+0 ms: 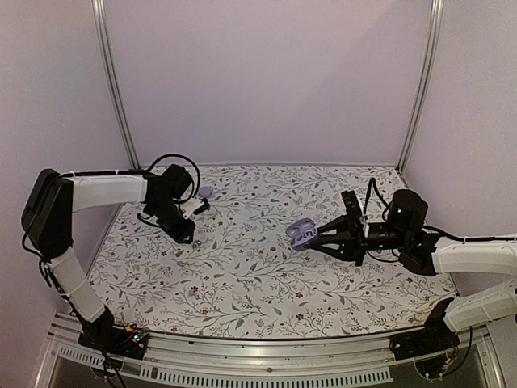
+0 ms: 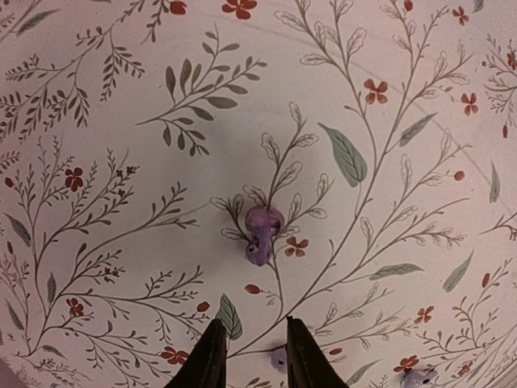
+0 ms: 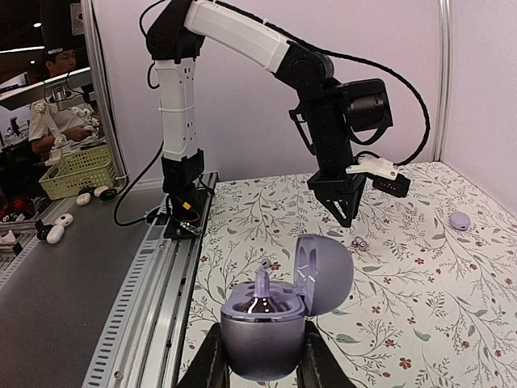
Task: Insert the wireless bluetooth earbuds into the charging case
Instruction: Pick up the left earbud from the center of the board.
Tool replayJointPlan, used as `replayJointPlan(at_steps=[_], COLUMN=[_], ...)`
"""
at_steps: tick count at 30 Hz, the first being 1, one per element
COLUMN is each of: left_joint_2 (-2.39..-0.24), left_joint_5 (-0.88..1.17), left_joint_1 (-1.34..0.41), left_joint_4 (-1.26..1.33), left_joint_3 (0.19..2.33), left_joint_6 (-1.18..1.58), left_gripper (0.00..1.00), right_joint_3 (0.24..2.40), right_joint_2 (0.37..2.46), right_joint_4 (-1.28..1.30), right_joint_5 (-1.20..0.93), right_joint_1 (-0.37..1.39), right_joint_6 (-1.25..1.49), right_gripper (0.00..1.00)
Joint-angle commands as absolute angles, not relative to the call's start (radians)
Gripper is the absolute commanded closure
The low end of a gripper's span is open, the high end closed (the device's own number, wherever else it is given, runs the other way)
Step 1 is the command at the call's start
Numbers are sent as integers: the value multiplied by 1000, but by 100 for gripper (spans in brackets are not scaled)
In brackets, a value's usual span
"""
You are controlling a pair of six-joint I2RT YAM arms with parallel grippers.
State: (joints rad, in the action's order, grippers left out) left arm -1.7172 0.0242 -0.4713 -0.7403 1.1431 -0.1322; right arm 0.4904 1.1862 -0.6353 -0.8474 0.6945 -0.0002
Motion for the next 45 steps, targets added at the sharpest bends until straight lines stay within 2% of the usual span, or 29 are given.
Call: replayJointPlan(at_steps=[1,10,35,45], left_joint_2=[-1753,-1808,-1889,-1911], left_joint_5=[46,100,89,97], left_joint_1=[-476,-476,-458,-451], left_joint_4=[-736,-741,-726,-714], left_joint_3=[1193,1231,1253,1261], left_joint_6=[-185,-214,-225,-228], left_gripper=[75,75,83,93], right_joint_3=[481,483,495,502], right_joint_2=[1189,1184,1202,1209], right_joint_4=[-675,-666,-664,-660], right_joint_5=[-873,-874,-888,-887], right_joint_1=[692,692,692,692], right_joint_6=[-13,-9,-5,-5], right_gripper=[100,100,100,100])
